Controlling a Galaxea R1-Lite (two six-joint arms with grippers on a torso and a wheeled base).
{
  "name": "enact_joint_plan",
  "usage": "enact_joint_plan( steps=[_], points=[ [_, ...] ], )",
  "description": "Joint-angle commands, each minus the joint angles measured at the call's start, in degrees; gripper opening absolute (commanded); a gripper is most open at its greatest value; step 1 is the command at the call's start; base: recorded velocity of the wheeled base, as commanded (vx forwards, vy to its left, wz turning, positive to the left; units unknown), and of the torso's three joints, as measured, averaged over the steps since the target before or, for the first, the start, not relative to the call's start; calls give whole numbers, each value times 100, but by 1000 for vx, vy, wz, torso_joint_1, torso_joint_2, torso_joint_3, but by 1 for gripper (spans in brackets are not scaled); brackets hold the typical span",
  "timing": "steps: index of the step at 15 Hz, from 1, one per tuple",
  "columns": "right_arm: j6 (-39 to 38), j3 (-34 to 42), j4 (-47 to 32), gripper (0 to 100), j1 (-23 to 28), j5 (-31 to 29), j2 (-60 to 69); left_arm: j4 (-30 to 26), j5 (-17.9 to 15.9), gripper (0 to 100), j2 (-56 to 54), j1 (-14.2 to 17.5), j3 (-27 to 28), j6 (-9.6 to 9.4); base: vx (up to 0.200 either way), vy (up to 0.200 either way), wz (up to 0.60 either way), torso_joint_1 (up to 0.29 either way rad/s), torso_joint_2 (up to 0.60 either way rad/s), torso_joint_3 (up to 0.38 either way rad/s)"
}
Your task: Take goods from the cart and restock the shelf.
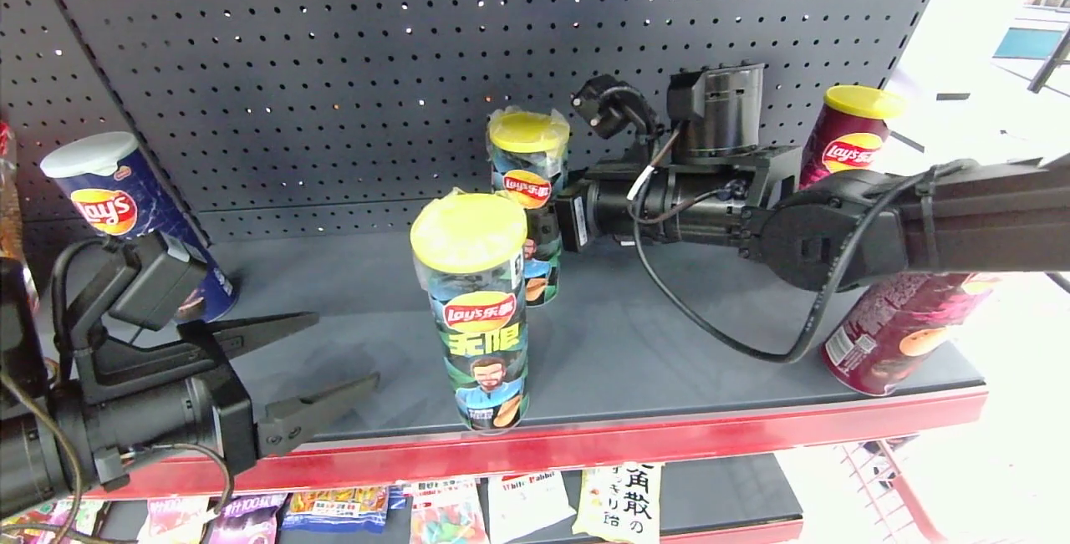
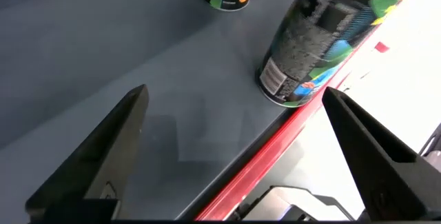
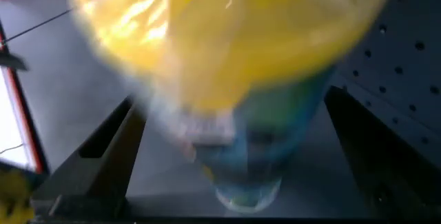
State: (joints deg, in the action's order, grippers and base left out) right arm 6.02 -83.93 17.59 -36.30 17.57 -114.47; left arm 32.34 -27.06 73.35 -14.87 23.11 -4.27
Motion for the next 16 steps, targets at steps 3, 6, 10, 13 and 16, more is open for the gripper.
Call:
enact_joint_plan(
  steps=[3, 6, 10, 13, 16],
  points=[
    [-13, 1248, 16, 100, 176, -386, 1041, 27, 8, 100, 294, -95, 53, -22, 0, 0, 0, 0, 0, 0],
    [-13, 2179, 34, 100, 255, -456, 1744, 27, 8, 100, 531, -95, 106, -30, 0, 0, 0, 0, 0, 0],
    [-5, 3252, 34, 100, 211, -456, 2746, 27, -1, 100, 716, -121, 237, -48, 0, 0, 0, 0, 0, 0],
    [4, 4412, 34, 100, 211, -456, 3765, 0, -36, 100, 874, -130, 264, -356, 0, 0, 0, 0, 0, 0],
    [-13, 4913, 34, 100, 220, -456, 4363, -9, -71, 100, 997, -279, 273, -391, 0, 0, 0, 0, 0, 0]
  ],
)
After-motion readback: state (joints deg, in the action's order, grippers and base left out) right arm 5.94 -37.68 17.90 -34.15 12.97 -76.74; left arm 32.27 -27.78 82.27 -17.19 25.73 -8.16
